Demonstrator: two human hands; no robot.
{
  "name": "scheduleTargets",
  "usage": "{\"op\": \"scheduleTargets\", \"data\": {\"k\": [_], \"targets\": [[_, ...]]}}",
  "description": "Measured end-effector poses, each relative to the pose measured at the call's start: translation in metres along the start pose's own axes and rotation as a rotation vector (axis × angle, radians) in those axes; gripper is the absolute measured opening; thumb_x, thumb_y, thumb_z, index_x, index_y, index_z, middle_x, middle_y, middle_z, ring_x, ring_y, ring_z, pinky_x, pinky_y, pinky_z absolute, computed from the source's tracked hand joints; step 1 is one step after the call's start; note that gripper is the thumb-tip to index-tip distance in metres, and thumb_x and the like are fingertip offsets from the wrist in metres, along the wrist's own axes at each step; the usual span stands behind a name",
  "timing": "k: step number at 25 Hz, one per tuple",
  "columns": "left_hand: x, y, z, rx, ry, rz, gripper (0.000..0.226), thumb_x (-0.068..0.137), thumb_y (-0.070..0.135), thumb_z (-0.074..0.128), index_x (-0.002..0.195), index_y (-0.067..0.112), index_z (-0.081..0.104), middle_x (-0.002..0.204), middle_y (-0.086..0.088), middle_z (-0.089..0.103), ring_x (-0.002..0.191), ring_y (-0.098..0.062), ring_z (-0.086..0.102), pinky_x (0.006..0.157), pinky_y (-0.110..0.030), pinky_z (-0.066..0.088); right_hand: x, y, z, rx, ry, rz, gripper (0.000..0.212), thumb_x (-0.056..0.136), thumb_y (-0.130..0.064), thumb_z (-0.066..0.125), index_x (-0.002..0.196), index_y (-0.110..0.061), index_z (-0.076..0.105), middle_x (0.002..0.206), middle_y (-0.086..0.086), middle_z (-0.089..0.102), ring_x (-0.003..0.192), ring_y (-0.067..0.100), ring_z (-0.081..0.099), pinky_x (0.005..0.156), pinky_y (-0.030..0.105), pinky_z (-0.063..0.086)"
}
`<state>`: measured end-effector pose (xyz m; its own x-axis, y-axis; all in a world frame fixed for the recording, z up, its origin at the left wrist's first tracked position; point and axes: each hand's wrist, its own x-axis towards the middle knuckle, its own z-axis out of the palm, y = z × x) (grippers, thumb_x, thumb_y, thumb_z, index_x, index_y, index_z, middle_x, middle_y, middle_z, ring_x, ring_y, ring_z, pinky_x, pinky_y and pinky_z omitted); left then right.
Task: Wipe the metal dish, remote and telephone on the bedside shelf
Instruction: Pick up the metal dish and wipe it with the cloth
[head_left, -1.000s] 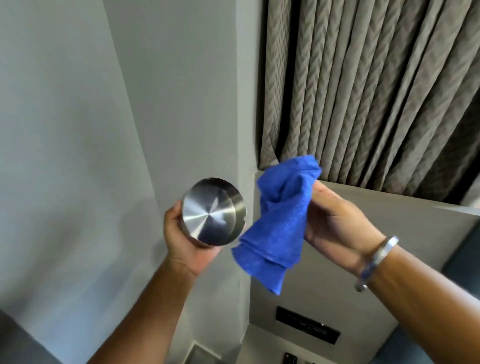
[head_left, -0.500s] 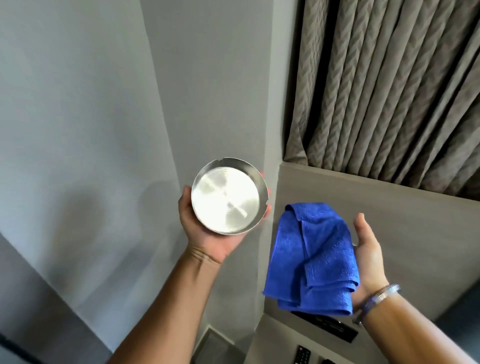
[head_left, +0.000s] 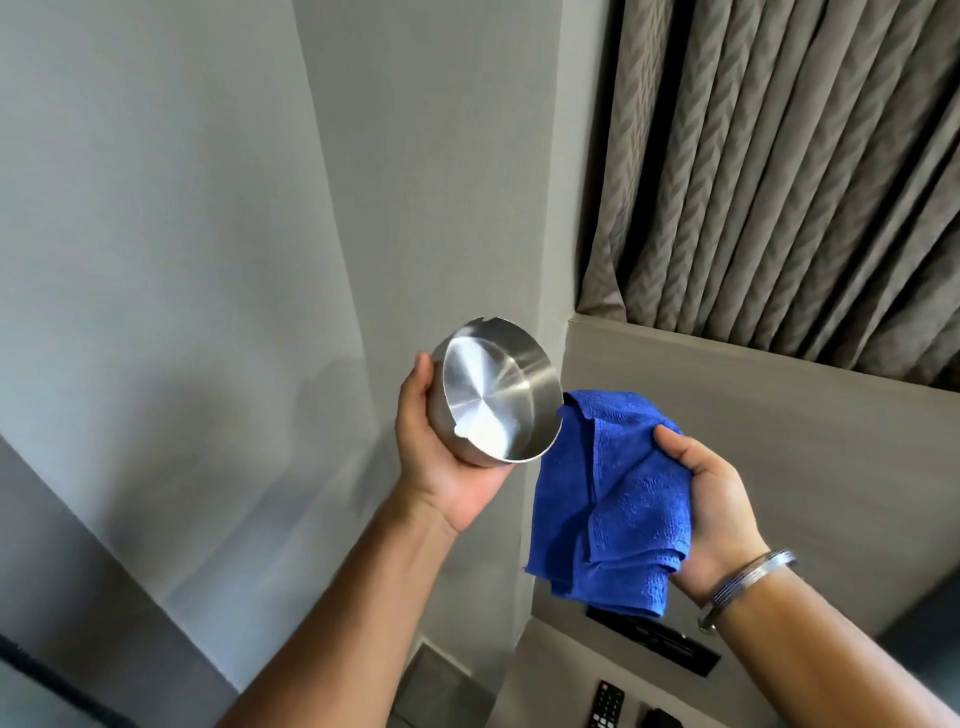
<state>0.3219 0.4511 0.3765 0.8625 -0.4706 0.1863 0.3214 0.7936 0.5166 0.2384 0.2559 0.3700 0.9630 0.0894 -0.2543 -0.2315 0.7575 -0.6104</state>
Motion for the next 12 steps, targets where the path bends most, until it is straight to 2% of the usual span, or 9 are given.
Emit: {"op": "scheduleTargets", "data": {"k": [3,5,6,7,9,11,12], "targets": [[-0.005,-0.002,-0.006,-0.015,-0.088,-0.019,0.068,0.069,0.057,0.074,0.127,0.023,0.064,0.136,-0.01,0.058,0.127,-0.036,0.05,0.116,-0.062,0.02,0.0,0.001,0.0,-0.03,-0.005,-0.033,0.033,0.087,-0.03,0.053,0.105,-0.01,0.072,0.116,0.016,0.068,0.102,0.035,0.066,0.075,0.049,0.056],[-0.006,-0.005,-0.01,-0.079,-0.235,-0.081,0.076,0.073,0.063,0.062,0.138,0.026,0.049,0.159,-0.012,0.03,0.139,-0.04,0.03,0.111,-0.064,0.028,-0.001,0.002,-0.003,-0.047,0.002,-0.058,0.033,0.087,-0.03,0.052,0.108,-0.012,0.071,0.118,0.015,0.068,0.105,0.035,0.065,0.078,0.049,0.055],[-0.005,-0.007,-0.014,-0.11,-0.28,-0.114,0.079,0.073,0.067,0.054,0.141,0.029,0.041,0.163,-0.014,0.017,0.141,-0.042,0.021,0.106,-0.064,0.032,-0.003,0.003,-0.004,-0.058,0.0,-0.064,0.033,0.087,-0.03,0.053,0.109,-0.013,0.07,0.119,0.015,0.067,0.105,0.035,0.065,0.079,0.05,0.055],[-0.005,-0.007,-0.018,-0.138,-0.299,-0.144,0.081,0.072,0.072,0.045,0.142,0.031,0.037,0.161,-0.015,0.016,0.139,-0.045,0.021,0.103,-0.062,0.037,-0.005,0.003,-0.005,-0.073,-0.007,-0.065,0.033,0.085,-0.03,0.054,0.11,-0.014,0.07,0.118,0.015,0.068,0.104,0.035,0.065,0.078,0.05,0.055],[-0.003,-0.005,-0.023,-0.167,-0.295,-0.177,0.083,0.07,0.076,0.032,0.141,0.032,0.04,0.153,-0.017,0.029,0.132,-0.046,0.035,0.1,-0.059,0.041,-0.01,0.004,-0.005,-0.13,-0.004,-0.067,0.033,0.082,-0.032,0.057,0.107,-0.015,0.071,0.112,0.014,0.071,0.096,0.034,0.069,0.072,0.05,0.056],[-0.002,-0.009,-0.027,-0.187,-0.216,-0.125,0.081,0.074,0.074,0.042,0.14,0.028,0.046,0.151,-0.016,0.038,0.132,-0.045,0.041,0.102,-0.058,0.041,-0.014,0.005,-0.008,-0.242,0.056,-0.115,0.031,0.083,-0.032,0.058,0.108,-0.018,0.069,0.106,0.012,0.073,0.091,0.034,0.07,0.069,0.055,0.056],[-0.001,-0.013,-0.03,-0.182,-0.133,-0.078,0.077,0.076,0.07,0.051,0.139,0.025,0.053,0.148,-0.015,0.045,0.134,-0.045,0.043,0.104,-0.06,0.04,-0.015,0.004,-0.01,-0.323,0.09,-0.159,0.029,0.084,-0.031,0.057,0.109,-0.021,0.068,0.105,0.01,0.073,0.092,0.033,0.069,0.074,0.059,0.055]]}}
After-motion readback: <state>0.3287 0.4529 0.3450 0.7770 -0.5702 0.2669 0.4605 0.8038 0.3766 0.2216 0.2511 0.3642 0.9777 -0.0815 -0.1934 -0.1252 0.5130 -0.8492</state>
